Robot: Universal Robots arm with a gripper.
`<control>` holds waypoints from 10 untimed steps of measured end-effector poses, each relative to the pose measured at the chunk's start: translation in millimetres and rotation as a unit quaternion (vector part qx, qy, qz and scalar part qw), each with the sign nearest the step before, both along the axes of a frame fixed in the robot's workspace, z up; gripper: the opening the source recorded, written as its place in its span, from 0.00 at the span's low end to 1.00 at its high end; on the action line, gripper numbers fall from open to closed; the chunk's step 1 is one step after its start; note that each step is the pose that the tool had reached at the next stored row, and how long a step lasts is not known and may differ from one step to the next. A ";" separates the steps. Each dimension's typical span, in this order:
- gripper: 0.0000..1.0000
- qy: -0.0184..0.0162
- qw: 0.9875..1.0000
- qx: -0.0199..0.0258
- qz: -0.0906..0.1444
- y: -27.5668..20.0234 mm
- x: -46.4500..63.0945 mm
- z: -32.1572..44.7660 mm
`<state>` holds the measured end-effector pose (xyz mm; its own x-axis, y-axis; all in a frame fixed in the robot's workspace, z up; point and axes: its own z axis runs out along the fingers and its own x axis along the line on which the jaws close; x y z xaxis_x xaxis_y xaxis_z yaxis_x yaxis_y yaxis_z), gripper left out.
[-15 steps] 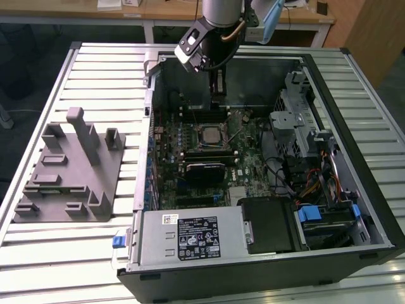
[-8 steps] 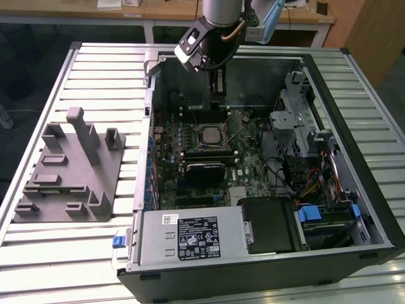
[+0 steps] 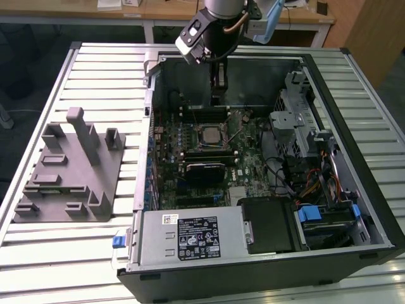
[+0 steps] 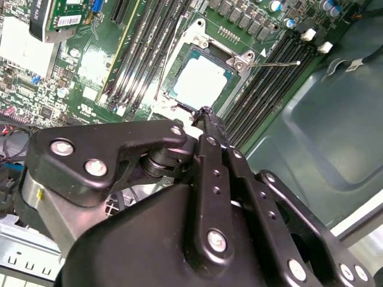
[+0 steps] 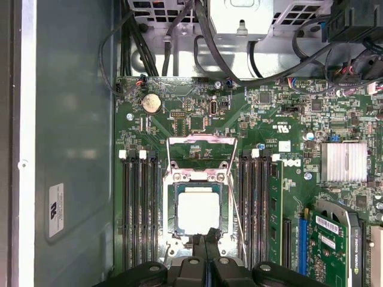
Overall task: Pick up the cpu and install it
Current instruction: 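Close the cpu cover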
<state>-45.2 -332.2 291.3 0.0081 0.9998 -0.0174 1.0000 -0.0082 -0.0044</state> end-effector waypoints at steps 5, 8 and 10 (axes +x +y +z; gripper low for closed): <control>0.11 0.001 1.000 0.000 0.000 0.0 0.5 1.1; 0.11 0.002 1.000 0.000 0.000 0.0 0.8 1.7; 0.11 0.002 1.000 0.000 0.000 0.0 1.0 2.2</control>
<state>-44.2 -332.2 293.4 0.0080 0.9998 -0.0175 0.9999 -0.0081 -0.0090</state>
